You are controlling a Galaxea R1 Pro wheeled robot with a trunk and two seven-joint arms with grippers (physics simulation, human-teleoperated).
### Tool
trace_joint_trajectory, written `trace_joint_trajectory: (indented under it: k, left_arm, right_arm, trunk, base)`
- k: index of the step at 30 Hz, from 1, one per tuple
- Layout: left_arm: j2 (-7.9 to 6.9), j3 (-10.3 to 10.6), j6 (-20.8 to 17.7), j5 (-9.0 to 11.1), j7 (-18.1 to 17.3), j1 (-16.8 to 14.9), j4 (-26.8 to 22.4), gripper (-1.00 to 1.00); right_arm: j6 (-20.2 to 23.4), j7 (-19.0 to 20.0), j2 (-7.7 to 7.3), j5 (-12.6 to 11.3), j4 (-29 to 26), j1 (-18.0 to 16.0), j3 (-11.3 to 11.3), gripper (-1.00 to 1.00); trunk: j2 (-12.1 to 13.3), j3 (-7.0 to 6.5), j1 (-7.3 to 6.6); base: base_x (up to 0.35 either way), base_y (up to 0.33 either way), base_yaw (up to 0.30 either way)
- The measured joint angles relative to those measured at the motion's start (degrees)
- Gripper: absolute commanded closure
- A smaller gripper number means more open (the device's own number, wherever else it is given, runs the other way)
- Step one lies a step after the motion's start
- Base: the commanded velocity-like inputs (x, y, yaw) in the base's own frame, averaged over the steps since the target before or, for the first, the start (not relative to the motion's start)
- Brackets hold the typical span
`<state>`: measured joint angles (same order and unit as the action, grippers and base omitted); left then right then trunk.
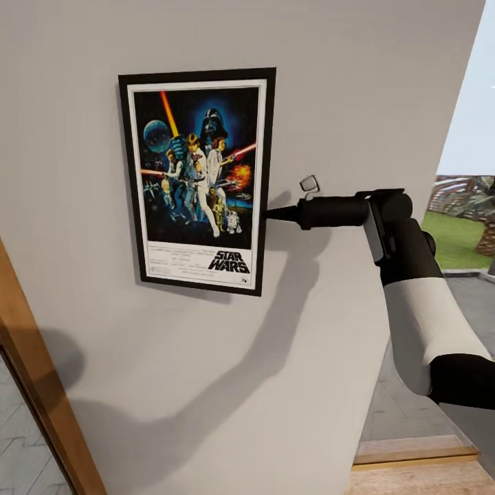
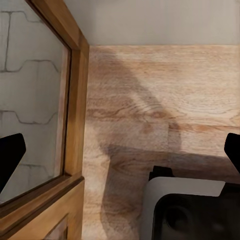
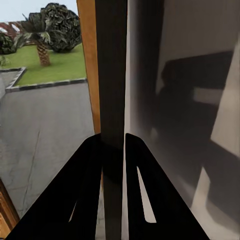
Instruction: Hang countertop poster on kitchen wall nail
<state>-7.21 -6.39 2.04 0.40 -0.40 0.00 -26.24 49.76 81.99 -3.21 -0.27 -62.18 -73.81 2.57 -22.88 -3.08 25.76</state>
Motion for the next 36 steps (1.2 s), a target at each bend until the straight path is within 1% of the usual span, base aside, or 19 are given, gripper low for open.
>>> trace_joint_trajectory:
  k: [36]
  left_arm:
    - [-0.01,0.0,0.0,0.0,0.0,0.0,0.0,-1.00]
  right_arm:
    - [0.0,0.1,-0.06,-0.1,-0.6,0.0,0.1,1.00]
  trunk:
    - [0.0,0.00,0.00]
  base:
    - [0.000,0.000,0.000]
